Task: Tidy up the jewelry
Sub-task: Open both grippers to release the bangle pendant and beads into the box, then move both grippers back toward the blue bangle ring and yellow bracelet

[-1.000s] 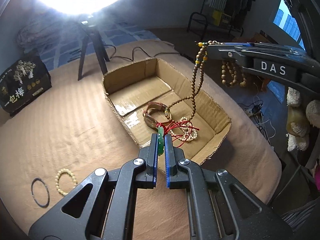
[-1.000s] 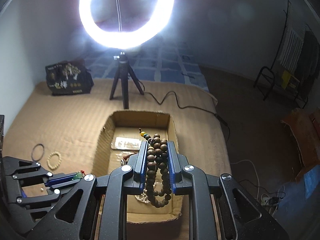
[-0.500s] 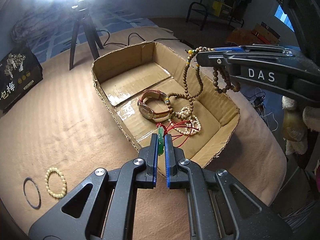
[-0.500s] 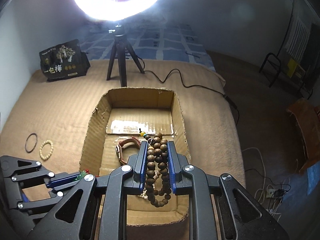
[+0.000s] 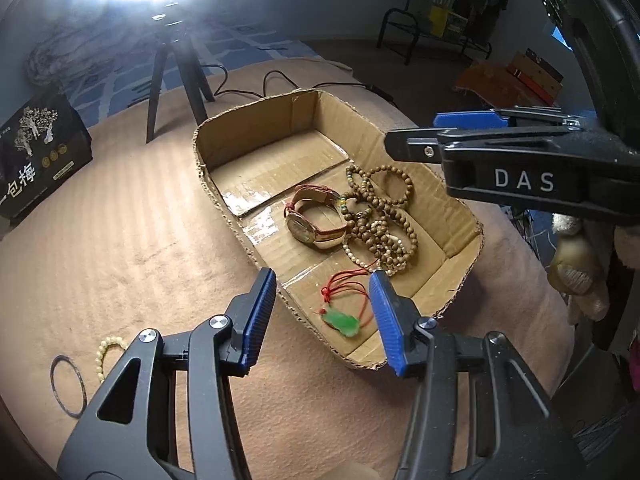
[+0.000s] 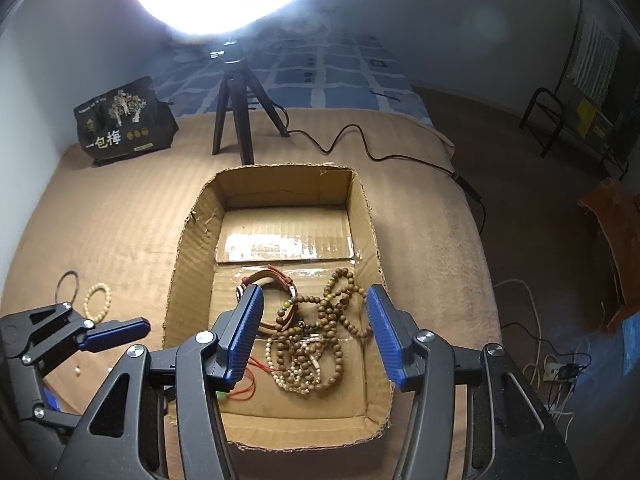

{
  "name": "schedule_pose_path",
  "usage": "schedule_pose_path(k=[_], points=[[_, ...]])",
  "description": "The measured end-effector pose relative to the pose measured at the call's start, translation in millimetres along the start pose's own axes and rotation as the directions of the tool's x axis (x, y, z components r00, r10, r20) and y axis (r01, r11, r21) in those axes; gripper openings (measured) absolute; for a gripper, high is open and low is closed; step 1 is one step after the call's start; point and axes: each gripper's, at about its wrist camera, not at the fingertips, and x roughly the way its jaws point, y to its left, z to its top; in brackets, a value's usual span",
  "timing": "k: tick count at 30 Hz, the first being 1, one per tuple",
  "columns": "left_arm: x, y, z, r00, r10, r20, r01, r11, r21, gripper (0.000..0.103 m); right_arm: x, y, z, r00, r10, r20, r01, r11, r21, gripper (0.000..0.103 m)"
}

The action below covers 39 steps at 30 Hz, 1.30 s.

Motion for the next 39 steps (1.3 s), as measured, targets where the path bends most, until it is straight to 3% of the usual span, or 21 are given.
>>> schedule_pose_path(k=[9, 23, 26, 32, 39], points=[[-11, 6, -2, 1.000, 0.008, 0.009, -0.008, 1.000, -0.009, 0.050, -5, 1, -1, 1.000, -0.010, 0.006, 0.010, 1.000, 0.011, 0.056], [-36, 25, -13, 0.999, 0.020, 0.025, -0.019, 0.999, -0.025, 0.050, -23, 15, 0, 0.999, -0.017, 0.036, 0.016, 0.999, 0.042, 0.071], [-43, 34, -15, 0.999, 0.036, 0.031, -0.035, 0.999, -0.036, 0.057, -24, 22, -1, 0.999, -0.020, 0.029, 0.019, 0.999, 0.048, 0.071], [-62, 61, -23, 0.997, 0.061, 0.044, -0.058, 0.996, -0.062, 0.058, -28, 39, -2, 0.999, -0.041, 0.018, 0.041, 0.999, 0.035, 0.071], [-87, 111, -40, 0.992, 0.107, 0.061, -0.097, 0.985, -0.142, 0.058, -42, 74, -15, 0.997, 0.028, 0.070, -0.027, 1.000, -0.012, 0.071]])
